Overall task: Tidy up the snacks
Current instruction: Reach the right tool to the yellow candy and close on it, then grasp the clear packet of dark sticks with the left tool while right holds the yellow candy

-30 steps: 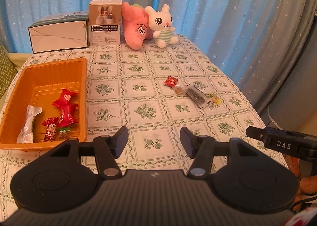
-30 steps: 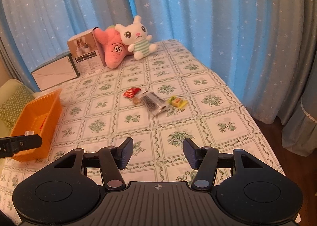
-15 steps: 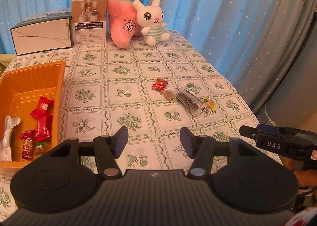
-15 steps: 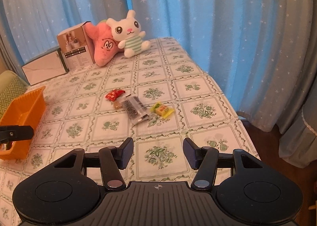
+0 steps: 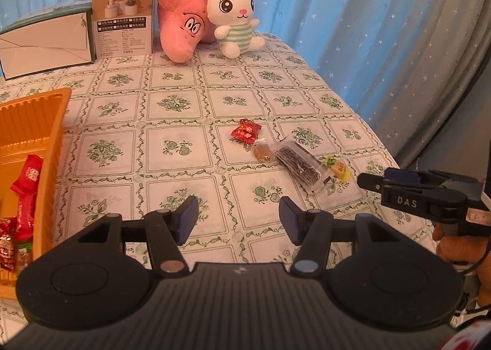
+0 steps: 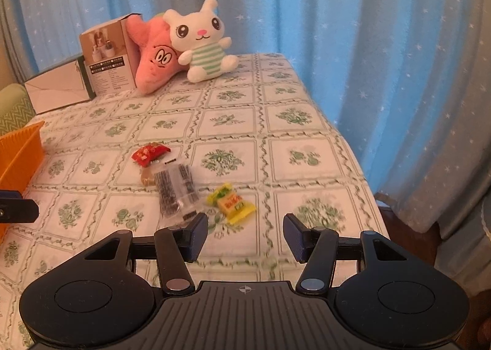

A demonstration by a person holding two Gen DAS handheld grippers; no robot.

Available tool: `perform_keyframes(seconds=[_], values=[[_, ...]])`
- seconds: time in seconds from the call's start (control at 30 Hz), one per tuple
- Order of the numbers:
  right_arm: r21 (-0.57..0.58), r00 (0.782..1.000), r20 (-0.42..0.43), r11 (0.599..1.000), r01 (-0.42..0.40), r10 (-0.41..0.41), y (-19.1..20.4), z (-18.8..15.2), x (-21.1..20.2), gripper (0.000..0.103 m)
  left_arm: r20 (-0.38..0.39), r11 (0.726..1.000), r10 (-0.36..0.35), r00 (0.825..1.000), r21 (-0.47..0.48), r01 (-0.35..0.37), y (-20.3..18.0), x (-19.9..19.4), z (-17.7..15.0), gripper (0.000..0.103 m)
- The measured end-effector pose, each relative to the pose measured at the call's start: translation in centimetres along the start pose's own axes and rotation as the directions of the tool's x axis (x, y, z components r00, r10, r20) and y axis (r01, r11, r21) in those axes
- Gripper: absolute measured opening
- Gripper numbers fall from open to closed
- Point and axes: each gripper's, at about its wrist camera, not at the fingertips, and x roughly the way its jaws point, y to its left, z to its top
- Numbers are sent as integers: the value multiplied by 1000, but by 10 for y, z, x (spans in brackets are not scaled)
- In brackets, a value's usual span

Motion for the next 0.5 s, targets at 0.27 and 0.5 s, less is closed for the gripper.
perform_keyframes(seconds=[0.27, 0.5], values=[[-130, 999, -37, 991, -36, 31, 4, 7, 46, 43, -9, 1000, -15, 1000, 1, 15, -3, 24, 6, 54], [-163, 998, -40, 985, -53, 47, 3, 7, 63, 34, -20, 1000, -28, 999, -13, 28, 0, 36, 6, 54]])
